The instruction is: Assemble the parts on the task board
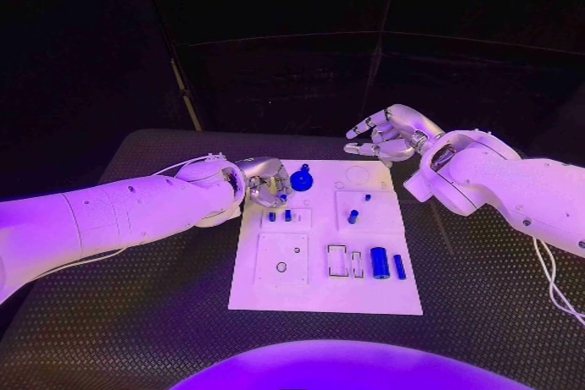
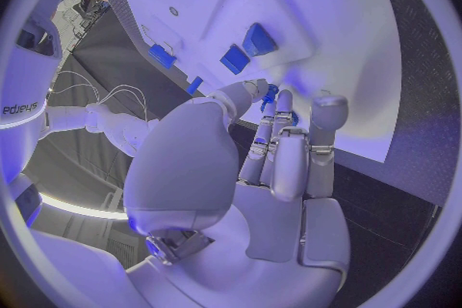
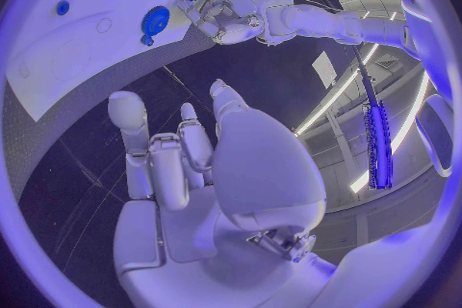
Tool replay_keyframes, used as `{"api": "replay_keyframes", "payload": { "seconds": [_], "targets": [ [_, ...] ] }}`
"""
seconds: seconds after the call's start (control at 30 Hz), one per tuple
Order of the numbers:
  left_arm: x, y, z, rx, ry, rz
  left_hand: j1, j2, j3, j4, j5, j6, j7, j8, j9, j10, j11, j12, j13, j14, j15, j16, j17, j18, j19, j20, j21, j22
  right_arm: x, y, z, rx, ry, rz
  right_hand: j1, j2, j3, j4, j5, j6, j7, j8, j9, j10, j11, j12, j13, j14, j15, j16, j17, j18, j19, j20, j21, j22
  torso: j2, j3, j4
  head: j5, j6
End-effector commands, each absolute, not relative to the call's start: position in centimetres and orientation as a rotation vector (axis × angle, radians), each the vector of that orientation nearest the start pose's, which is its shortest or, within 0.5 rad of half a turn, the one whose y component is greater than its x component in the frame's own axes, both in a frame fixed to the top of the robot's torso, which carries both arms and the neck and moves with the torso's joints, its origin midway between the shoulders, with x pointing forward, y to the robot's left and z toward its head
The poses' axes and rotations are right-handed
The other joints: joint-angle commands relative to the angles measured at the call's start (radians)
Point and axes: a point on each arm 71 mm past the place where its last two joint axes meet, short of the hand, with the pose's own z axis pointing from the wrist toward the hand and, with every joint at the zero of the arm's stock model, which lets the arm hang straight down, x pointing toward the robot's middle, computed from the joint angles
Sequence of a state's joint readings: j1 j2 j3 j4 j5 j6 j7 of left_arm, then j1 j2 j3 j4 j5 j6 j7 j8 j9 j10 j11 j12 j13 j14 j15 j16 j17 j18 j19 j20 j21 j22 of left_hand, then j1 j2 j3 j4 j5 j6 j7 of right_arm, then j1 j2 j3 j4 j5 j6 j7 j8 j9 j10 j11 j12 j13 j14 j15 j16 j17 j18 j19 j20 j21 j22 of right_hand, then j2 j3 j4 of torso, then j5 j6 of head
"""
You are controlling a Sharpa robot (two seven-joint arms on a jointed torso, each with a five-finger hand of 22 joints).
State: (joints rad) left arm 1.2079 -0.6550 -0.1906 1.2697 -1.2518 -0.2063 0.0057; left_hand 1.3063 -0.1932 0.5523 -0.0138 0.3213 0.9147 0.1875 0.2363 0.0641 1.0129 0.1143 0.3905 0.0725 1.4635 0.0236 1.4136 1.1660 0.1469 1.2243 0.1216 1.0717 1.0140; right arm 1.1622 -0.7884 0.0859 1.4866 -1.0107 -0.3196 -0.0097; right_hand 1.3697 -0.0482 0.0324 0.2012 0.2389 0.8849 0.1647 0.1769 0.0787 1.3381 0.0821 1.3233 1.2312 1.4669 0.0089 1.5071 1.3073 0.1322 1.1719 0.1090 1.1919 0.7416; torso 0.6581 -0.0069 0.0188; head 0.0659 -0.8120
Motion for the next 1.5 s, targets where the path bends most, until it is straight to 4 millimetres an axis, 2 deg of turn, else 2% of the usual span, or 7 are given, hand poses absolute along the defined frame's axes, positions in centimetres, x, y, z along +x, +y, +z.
{"api": "replay_keyframes", "payload": {
  "seconds": [0.03, 0.53, 0.9, 1.2, 1.37, 1.43, 1.5],
  "targets": [
    [50.5, 17.5, -25.4, 0.126, 1.924, -0.718, -0.009, -0.005, 0.002, 0.004, -0.001, -0.004, 0.005, -0.006, 0.002, -0.008, 0.002, -0.007, -0.002, -0.001, 0.007, -0.002, -0.004, -0.007, -0.002, 0.01, -0.009, -0.003, 50.2, -18.5, -15.9, 0.268, 1.652, 0.997, -0.002, 0.012, -0.004, 0.002, 0.005, 0.006, -0.001, 0.003, 0.0, 0.0, -0.005, -0.001, 0.0, 0.068, -0.008, -0.004, 0.106, 0.013, -0.005, -0.001, -0.006, -0.002, 0.0, -0.0006, 0.0004, 0.001, 0.001],
    [50.5, 17.6, -25.4, 0.125, 1.917, -0.722, -0.011, -0.009, -0.001, 0.004, -0.001, 0.0, 0.009, -0.008, 0.004, -0.016, 0.007, -0.018, -0.004, -0.005, 0.011, -0.004, -0.011, -0.005, -0.005, 0.015, -0.015, -0.007, 50.3, -18.7, -16.0, 0.271, 1.652, 0.991, -0.002, 0.012, -0.004, 0.002, 0.005, 0.006, -0.001, 0.003, 0.0, 0.0, -0.005, -0.001, 0.0, 0.068, -0.008, -0.004, 0.106, 0.013, -0.005, -0.001, -0.006, -0.002, 0.001, -0.0007, 0.0001, 0.003, 0.002],
    [50.3, 18.6, -25.2, 0.108, 1.917, -0.705, -0.012, -0.014, -0.029, 0.003, -0.001, -0.018, 0.024, -0.027, 0.003, -0.112, 0.03, -0.073, -0.009, -0.036, 0.029, -0.04, -0.09, 0.012, -0.055, 0.032, -0.09, -0.077, 50.5, -19.5, -16.1, 0.284, 1.665, 0.963, 0.002, 0.009, -0.011, 0.005, 0.004, 0.004, -0.002, 0.007, -0.001, -0.036, -0.006, -0.041, -0.05, 0.057, -0.009, -0.027, 0.06, 0.022, -0.033, -0.001, -0.036, -0.058, 0.0, -0.0016, 0.0004, 0.002, 0.007],
    [50.5, 20.5, -24.1, 0.065, 1.902, -0.685, -0.003, -0.007, -0.053, 0.003, 0.0, -0.016, 0.029, -0.03, 0.004, -0.145, 0.035, -0.087, -0.01, -0.047, 0.033, -0.057, -0.122, 0.019, -0.075, 0.037, -0.127, -0.11, 50.9, -21.2, -16.5, 0.277, 1.684, 0.888, 0.044, 0.014, -0.02, 0.016, -0.005, 0.011, -0.011, 0.027, -0.002, -0.272, -0.018, -0.421, -0.471, 0.039, -0.019, -0.081, -0.019, 0.04, -0.08, -0.011, -0.12, -0.18, -0.001, -0.0023, 0.0007, -0.002, 0.015],
    [51.0, 22.0, -22.9, -0.015, 1.865, -0.702, 0.005, 0.004, -0.052, 0.003, 0.001, -0.005, 0.027, -0.025, 0.006, -0.137, 0.034, -0.08, -0.007, -0.045, 0.033, -0.055, -0.118, 0.02, -0.073, 0.036, -0.129, -0.111, 50.6, -21.5, -17.0, 0.173, 1.721, 0.821, 0.11, 0.016, 0.008, 0.01, -0.028, 0.064, -0.016, 0.043, 0.001, -0.341, -0.022, -0.658, -0.644, 0.023, -0.025, -0.134, -0.096, 0.051, -0.108, -0.018, -0.177, -0.264, 0.0, -0.0009, 0.0021, -0.005, 0.023],
    [51.4, 22.9, -22.2, -0.114, 1.834, -0.755, 0.009, 0.013, -0.045, 0.005, 0.001, 0.009, 0.024, -0.018, 0.008, -0.11, 0.029, -0.064, -0.003, -0.044, 0.029, -0.055, -0.119, 0.02, -0.071, 0.034, -0.13, -0.111, 50.3, -21.5, -17.2, 0.098, 1.733, 0.783, 0.164, 0.012, 0.046, -0.004, -0.045, 0.084, -0.008, 0.037, -0.003, -0.332, -0.009, -0.806, -0.764, 0.026, -0.023, -0.143, -0.103, 0.046, -0.102, -0.013, -0.186, -0.271, 0.0, 0.0004, 0.0002, -0.011, 0.029],
    [51.5, 23.6, -21.7, -0.227, 1.803, -0.833, 0.009, 0.018, -0.038, 0.007, 0.001, 0.025, 0.015, -0.01, 0.011, -0.072, 0.02, -0.042, 0.002, -0.057, 0.022, -0.072, -0.152, 0.028, -0.091, 0.029, -0.161, -0.141, 50.0, -21.5, -17.5, 0.014, 1.73, 0.736, 0.194, 0.007, 0.076, -0.016, -0.051, 0.1, -0.013, 0.034, -0.005, -0.322, -0.006, -0.888, -0.831, 0.028, -0.019, -0.146, -0.103, 0.051, -0.102, -0.014, -0.19, -0.276, -0.001, 0.0005, -0.0014, -0.02, 0.031]
  ]
}}
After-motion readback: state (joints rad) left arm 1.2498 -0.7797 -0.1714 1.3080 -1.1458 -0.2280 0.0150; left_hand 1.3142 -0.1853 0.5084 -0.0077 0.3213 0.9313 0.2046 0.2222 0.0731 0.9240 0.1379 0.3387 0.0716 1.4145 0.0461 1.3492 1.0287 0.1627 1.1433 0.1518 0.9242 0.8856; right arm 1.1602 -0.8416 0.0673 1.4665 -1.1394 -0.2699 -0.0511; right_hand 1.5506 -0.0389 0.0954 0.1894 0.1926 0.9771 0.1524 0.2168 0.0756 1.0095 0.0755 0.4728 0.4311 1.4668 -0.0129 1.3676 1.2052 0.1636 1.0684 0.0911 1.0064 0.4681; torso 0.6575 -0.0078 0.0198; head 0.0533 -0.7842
